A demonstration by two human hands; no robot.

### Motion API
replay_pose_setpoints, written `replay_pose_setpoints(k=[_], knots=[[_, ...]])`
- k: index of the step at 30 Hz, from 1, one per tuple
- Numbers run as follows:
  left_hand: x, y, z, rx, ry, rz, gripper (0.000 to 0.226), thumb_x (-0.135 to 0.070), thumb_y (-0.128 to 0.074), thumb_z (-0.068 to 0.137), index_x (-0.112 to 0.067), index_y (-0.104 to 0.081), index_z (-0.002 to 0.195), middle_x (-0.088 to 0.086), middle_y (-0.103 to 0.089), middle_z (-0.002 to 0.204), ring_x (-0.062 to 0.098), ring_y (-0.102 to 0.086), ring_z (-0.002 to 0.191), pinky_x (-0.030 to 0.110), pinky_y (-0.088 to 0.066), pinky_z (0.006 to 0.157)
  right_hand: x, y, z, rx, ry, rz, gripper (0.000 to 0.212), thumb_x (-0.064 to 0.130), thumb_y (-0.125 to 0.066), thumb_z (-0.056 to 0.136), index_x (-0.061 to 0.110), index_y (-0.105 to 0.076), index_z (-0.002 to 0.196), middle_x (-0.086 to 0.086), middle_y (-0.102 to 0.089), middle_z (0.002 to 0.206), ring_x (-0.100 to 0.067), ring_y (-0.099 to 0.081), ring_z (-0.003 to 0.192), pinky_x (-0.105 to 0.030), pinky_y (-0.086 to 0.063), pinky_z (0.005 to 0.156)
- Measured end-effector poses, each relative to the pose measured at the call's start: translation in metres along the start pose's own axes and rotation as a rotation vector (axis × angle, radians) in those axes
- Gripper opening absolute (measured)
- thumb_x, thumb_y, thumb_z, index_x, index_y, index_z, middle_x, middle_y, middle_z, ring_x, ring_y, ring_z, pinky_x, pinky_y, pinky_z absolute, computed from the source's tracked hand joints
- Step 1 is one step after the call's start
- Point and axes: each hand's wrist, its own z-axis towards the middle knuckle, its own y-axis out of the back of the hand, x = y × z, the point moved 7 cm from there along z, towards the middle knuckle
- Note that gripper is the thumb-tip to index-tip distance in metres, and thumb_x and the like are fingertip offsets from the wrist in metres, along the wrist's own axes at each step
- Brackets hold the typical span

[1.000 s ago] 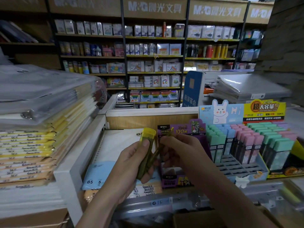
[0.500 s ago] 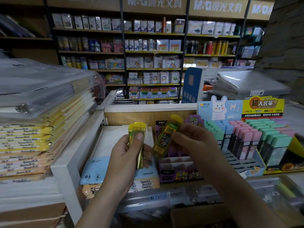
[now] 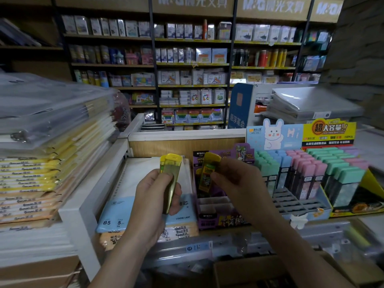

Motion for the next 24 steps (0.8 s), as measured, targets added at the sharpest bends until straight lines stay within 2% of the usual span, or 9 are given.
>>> replay_pose_setpoints(k=[2, 6, 8, 11, 13, 17, 21, 24], knots=[[-0.001, -0.001, 0.000, 0.009, -0.007, -0.009, 0.028, -0.018, -0.055, 0.080, -0.028, -0.061, 0.055, 0.014, -0.056, 0.062, 0.019, -0.040, 0.045, 0.022, -0.031, 0.039, 0.000, -0.004, -0.001, -0.002, 0.023, -0.081, 0.023, 0.011, -0.072, 0.090, 0.031, -0.072, 0.101, 0.017, -0.073, 0.086, 0.000, -0.069, 0.084, -0.013, -0.052, 0.075], [-0.001, -0.001, -0.002, 0.023, -0.020, 0.035, 0.027, -0.017, -0.052, 0.079, -0.028, -0.063, 0.056, 0.014, -0.058, 0.064, 0.021, -0.044, 0.049, 0.025, -0.034, 0.041, -0.003, -0.008, -0.004, -0.035, 0.036, -0.152, 0.026, 0.010, -0.076, 0.086, 0.034, -0.070, 0.094, 0.023, -0.071, 0.082, 0.005, -0.068, 0.078, -0.007, -0.050, 0.069], [-0.001, -0.001, -0.002, 0.029, -0.034, 0.065, 0.025, -0.017, -0.053, 0.080, -0.026, -0.065, 0.059, 0.015, -0.059, 0.066, 0.021, -0.046, 0.049, 0.026, -0.036, 0.041, -0.007, -0.011, -0.005, -0.043, 0.004, -0.203, 0.022, 0.012, -0.078, 0.084, 0.032, -0.071, 0.093, 0.023, -0.070, 0.079, 0.005, -0.067, 0.075, -0.012, -0.053, 0.068], [0.000, 0.000, -0.002, 0.035, -0.048, 0.091, 0.022, -0.017, -0.053, 0.081, -0.021, -0.068, 0.065, 0.017, -0.059, 0.067, 0.022, -0.047, 0.050, 0.028, -0.038, 0.042, -0.014, -0.014, -0.004, -0.034, -0.065, -0.366, 0.014, 0.020, -0.080, 0.082, 0.026, -0.071, 0.092, 0.015, -0.071, 0.078, 0.000, -0.066, 0.074, -0.032, -0.060, 0.071], [0.000, 0.000, -0.002, 0.032, -0.050, 0.094, 0.020, -0.017, -0.054, 0.083, -0.019, -0.070, 0.070, 0.018, -0.060, 0.068, 0.022, -0.048, 0.050, 0.029, -0.039, 0.043, -0.015, -0.016, -0.005, -0.025, -0.092, -0.426, 0.013, 0.024, -0.080, 0.082, 0.024, -0.070, 0.091, 0.013, -0.071, 0.079, -0.003, -0.066, 0.074, -0.037, -0.060, 0.071], [-0.002, -0.001, -0.006, 0.028, -0.047, 0.103, 0.019, -0.020, -0.055, 0.085, -0.020, -0.072, 0.077, 0.016, -0.064, 0.073, 0.023, -0.052, 0.053, 0.031, -0.043, 0.046, -0.011, -0.015, -0.005, -0.051, -0.085, -0.450, 0.015, 0.024, -0.080, 0.082, 0.025, -0.066, 0.089, 0.013, -0.068, 0.076, -0.002, -0.064, 0.073, -0.038, -0.059, 0.069], [-0.008, -0.004, -0.011, 0.004, -0.049, 0.089, 0.017, -0.018, -0.058, 0.088, -0.021, -0.074, 0.081, 0.017, -0.066, 0.077, 0.024, -0.057, 0.058, 0.031, -0.048, 0.051, -0.006, -0.011, -0.006, -0.061, -0.087, -0.404, 0.027, 0.025, -0.082, 0.080, 0.026, -0.061, 0.096, 0.012, -0.067, 0.080, -0.006, -0.065, 0.076, -0.040, -0.059, 0.071], [-0.010, -0.006, -0.012, -0.021, -0.044, 0.084, 0.027, -0.007, -0.056, 0.099, -0.019, -0.075, 0.084, 0.018, -0.069, 0.078, 0.025, -0.061, 0.061, 0.031, -0.052, 0.052, 0.004, -0.002, -0.008, -0.086, -0.050, -0.304, 0.023, 0.029, -0.080, 0.083, 0.030, -0.061, 0.097, 0.014, -0.068, 0.078, -0.001, -0.064, 0.073, -0.029, -0.058, 0.068]])
